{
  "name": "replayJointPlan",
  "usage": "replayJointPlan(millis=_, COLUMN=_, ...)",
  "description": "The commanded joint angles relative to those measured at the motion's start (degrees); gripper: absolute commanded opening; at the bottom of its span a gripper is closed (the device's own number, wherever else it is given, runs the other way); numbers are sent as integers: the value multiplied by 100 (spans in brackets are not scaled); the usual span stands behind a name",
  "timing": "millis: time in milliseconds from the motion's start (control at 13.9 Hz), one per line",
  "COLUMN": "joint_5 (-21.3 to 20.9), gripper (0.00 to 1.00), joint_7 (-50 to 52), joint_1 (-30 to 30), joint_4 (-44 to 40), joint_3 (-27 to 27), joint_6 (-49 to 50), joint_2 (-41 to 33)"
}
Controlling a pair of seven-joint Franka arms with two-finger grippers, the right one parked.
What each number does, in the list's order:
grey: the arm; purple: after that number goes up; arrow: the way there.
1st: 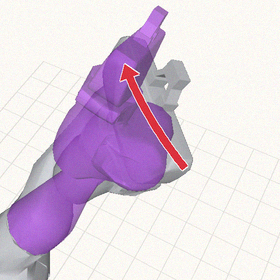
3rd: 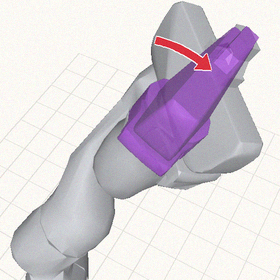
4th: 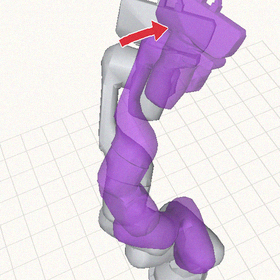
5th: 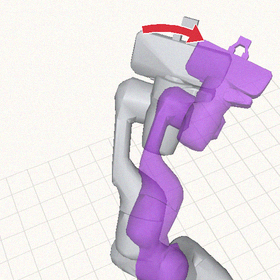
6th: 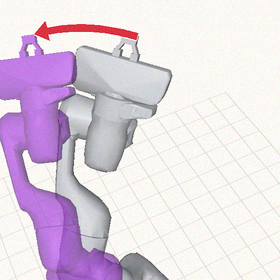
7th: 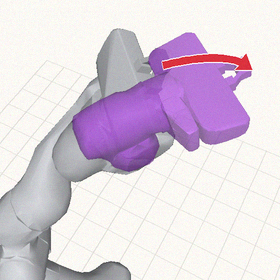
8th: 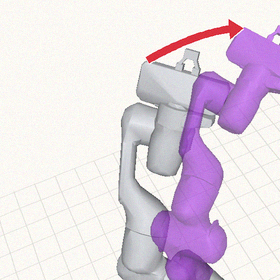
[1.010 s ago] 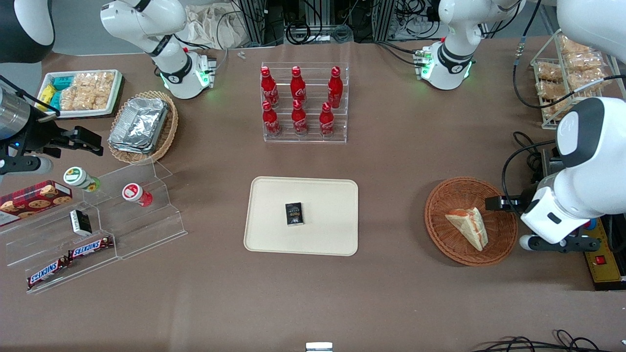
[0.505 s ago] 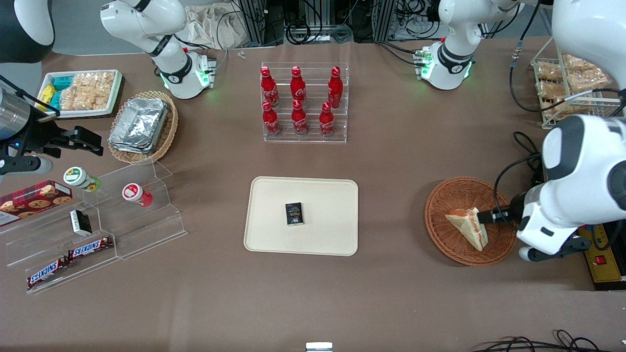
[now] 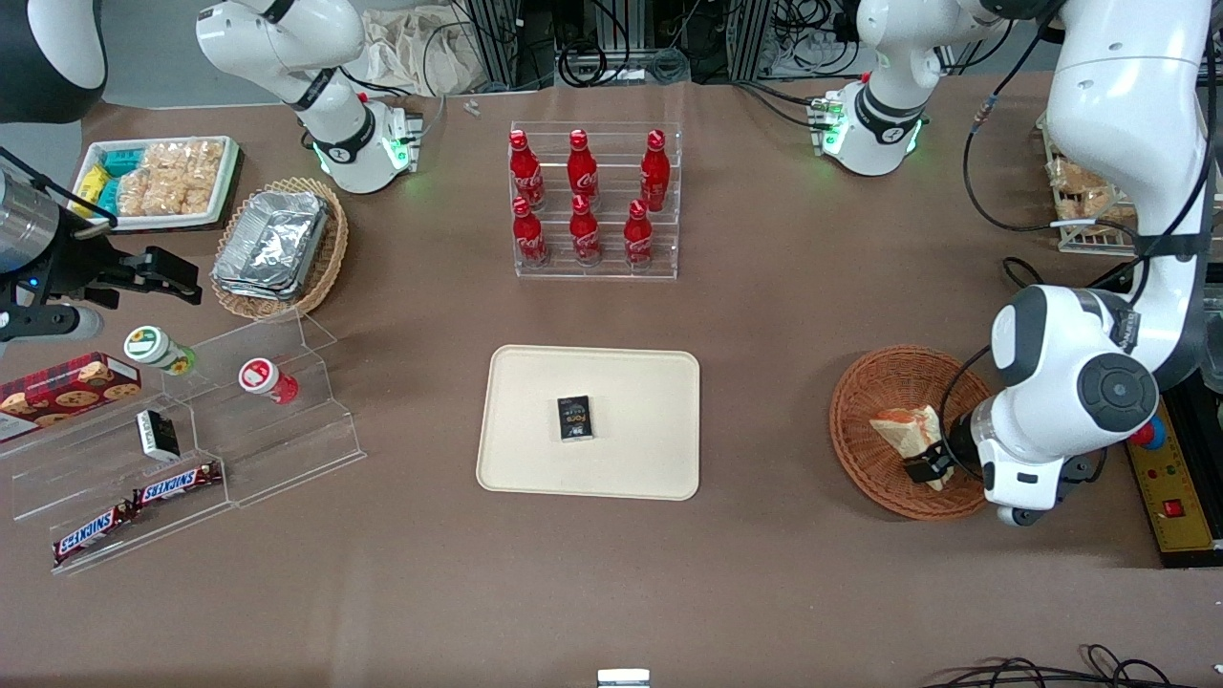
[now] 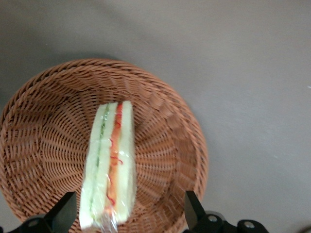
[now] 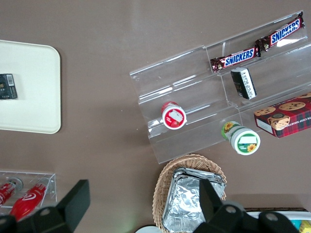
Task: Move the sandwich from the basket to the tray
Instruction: 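Lower the left gripper and close it on the sandwich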
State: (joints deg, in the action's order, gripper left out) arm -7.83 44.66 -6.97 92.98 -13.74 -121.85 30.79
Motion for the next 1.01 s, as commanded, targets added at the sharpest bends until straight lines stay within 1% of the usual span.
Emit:
replayJointPlan(millis=0, joint_5=-122, gripper=100, joint_7=227, joint_1=20, joint_4=290, joint_3=47, joint_6=-294, joint_2=-20)
replayJointPlan(millis=144, joint_5=-122, gripper=100, joint_7=288, joint_1=3, joint_4=580, joint_3=82, joint_6=-584, joint_2=-38)
replayJointPlan(millis=289, joint_5=-122, gripper=100, joint_7=682, joint_1=-41, joint_4=800, joint_3=82, joint_6=-952, joint_2=-11)
replayJointPlan(millis=433, joint_5=-113, gripper=100, joint_7=860, joint_1=-41, joint_4=924, joint_3=82, joint_6=-1156, joint_2=50)
replayJointPlan(millis=577, joint_5=-122, gripper=100, joint_7=869, joint_1=-41, joint_4=889, joint_3=73, joint_6=-1235, joint_2=164)
replayJointPlan(millis=794, joint_5=-122, gripper=100, joint_7=790, joint_1=-41, joint_4=802, joint_3=73, joint_6=-1201, joint_2=130)
replayJointPlan(millis=938, joint_5=-131, gripper=100, joint_7=790, joint_1=-32, joint_4=478, joint_3=56, joint_6=-799, joint_2=86)
